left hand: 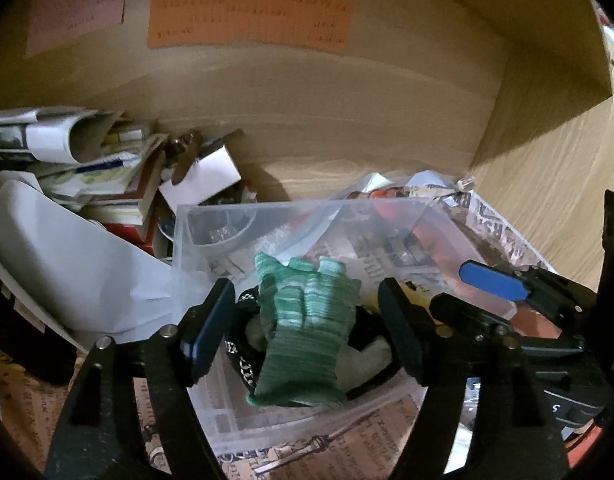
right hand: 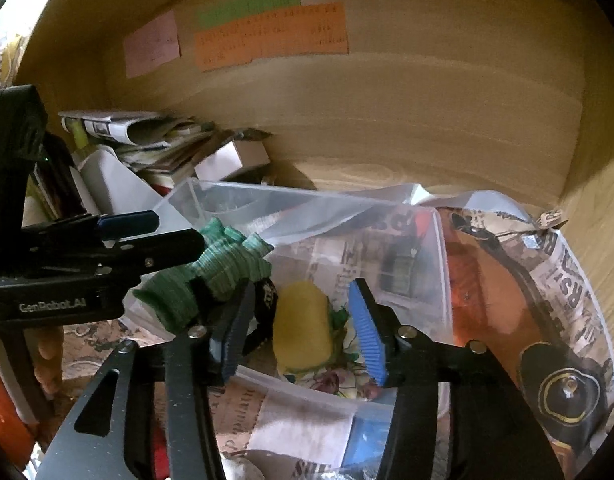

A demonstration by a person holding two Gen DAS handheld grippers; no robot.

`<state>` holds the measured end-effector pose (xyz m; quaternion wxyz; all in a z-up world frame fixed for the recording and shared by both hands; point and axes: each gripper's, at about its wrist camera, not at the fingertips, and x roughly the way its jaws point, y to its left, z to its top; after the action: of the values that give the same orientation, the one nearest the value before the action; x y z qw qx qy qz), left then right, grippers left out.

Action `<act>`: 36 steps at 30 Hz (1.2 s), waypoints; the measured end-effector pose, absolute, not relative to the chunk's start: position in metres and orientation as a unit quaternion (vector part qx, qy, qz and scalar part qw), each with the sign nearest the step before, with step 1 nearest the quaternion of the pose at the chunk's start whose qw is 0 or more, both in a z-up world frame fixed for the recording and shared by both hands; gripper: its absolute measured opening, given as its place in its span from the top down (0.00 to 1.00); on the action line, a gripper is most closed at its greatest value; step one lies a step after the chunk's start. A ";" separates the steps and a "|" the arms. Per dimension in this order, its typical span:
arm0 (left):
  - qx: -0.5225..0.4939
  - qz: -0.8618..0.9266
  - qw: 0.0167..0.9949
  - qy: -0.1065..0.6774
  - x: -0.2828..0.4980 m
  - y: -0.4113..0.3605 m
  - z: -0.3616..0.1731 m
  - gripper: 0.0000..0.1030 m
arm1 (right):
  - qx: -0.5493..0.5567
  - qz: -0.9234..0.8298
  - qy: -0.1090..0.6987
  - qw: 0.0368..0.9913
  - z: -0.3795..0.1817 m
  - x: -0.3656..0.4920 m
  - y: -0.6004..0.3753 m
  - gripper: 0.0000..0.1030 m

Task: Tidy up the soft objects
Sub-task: 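Lower the glove and sponge into the clear box and open both tools, then grasp the beaded bracelet with the left tool while the right tool grasps the white cloth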

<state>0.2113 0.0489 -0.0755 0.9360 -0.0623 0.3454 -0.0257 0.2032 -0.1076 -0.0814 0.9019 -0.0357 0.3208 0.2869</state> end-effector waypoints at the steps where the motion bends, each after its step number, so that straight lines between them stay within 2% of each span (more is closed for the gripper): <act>1: -0.061 -0.026 0.938 0.341 0.209 0.049 -0.072 0.27 | -0.034 0.286 0.315 0.904 -0.078 0.201 -0.109 0.50; 10: -0.050 -0.035 0.950 0.307 0.178 0.044 -0.046 0.18 | -0.027 0.289 0.277 0.916 -0.053 0.175 -0.123 0.41; 15: -0.049 -0.039 0.953 0.297 0.154 0.042 -0.040 0.09 | -0.034 0.292 0.256 0.921 -0.044 0.149 -0.130 0.33; 18: -0.045 -0.040 0.953 0.296 0.139 0.040 -0.042 0.07 | -0.045 0.290 0.245 0.924 -0.042 0.131 -0.133 0.33; 27: -0.036 -0.036 0.947 0.317 0.100 0.035 -0.059 0.06 | -0.052 0.289 0.246 0.924 -0.054 0.096 -0.136 0.32; 36: -0.053 -0.037 0.931 0.359 0.078 0.032 -0.095 0.06 | -0.050 0.299 0.294 0.907 -0.086 0.080 -0.133 0.32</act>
<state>0.0779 0.0323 -0.0951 0.9309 -0.0525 0.3595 -0.0367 0.0800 -0.1330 -0.0862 0.9066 -0.0504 0.2939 0.2986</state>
